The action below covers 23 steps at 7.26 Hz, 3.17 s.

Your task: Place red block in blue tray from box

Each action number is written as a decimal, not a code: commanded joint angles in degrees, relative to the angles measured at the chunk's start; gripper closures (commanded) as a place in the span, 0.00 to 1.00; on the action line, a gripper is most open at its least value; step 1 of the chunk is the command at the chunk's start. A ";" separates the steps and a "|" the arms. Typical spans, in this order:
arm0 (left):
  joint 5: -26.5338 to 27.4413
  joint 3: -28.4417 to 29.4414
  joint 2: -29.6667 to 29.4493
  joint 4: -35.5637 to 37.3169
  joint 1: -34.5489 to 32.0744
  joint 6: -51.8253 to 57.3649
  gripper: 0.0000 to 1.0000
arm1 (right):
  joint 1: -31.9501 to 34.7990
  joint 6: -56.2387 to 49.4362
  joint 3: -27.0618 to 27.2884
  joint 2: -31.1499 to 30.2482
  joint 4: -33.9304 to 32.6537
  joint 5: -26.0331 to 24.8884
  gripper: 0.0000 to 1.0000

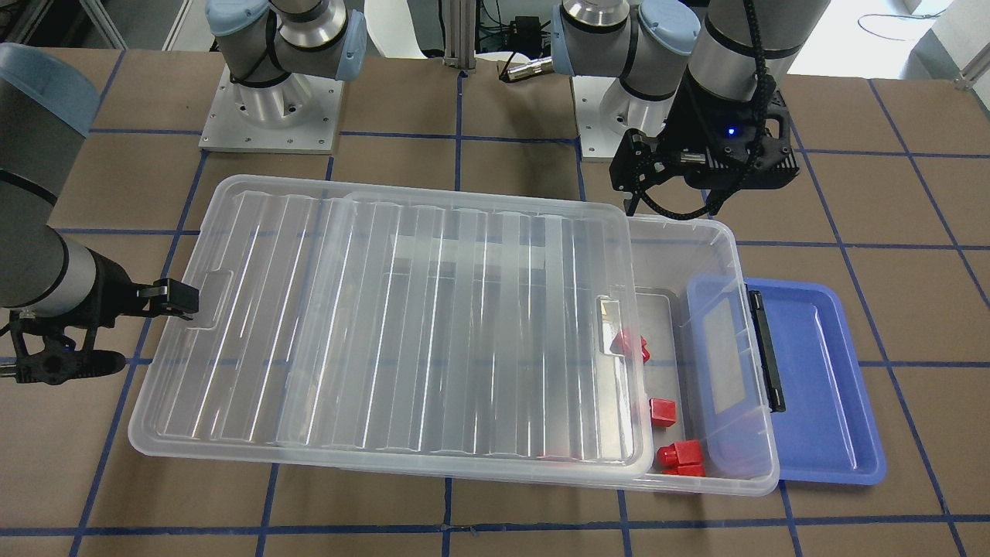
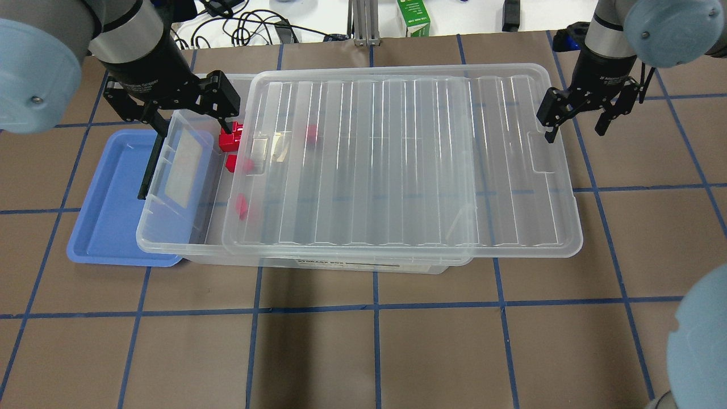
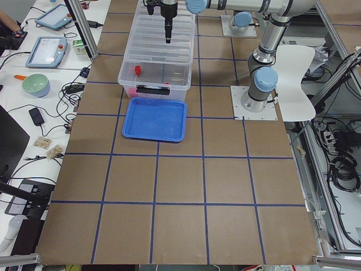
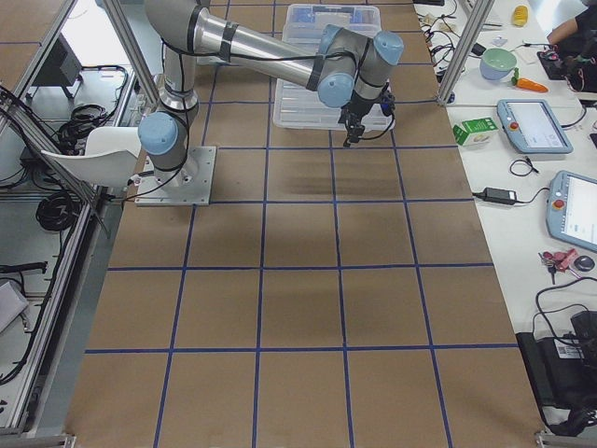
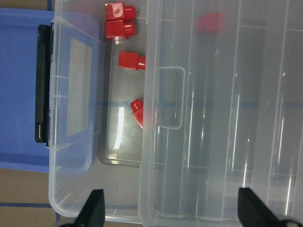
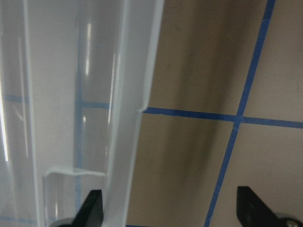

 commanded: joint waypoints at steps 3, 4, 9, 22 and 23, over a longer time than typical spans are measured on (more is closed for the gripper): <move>0.00 -0.87 -0.81 0.52 -0.18 -0.52 0.00 | -3.40 -5.51 -0.03 0.00 -0.13 -0.83 0.00; 0.00 -1.23 -1.16 0.87 -0.19 -1.75 0.00 | -3.67 -6.74 -0.03 0.00 -0.13 -1.18 0.00; -0.17 -3.24 -6.51 9.56 1.57 0.62 0.00 | -3.85 -8.59 0.41 -0.09 -1.97 -3.55 0.00; -0.35 -23.37 -16.01 33.65 4.38 -10.55 0.00 | -3.76 -6.67 -3.72 -8.61 2.95 -6.19 0.00; -0.35 -23.64 -17.15 34.53 4.38 -10.55 0.00 | -3.76 -6.57 -3.90 -8.61 2.95 -6.63 0.00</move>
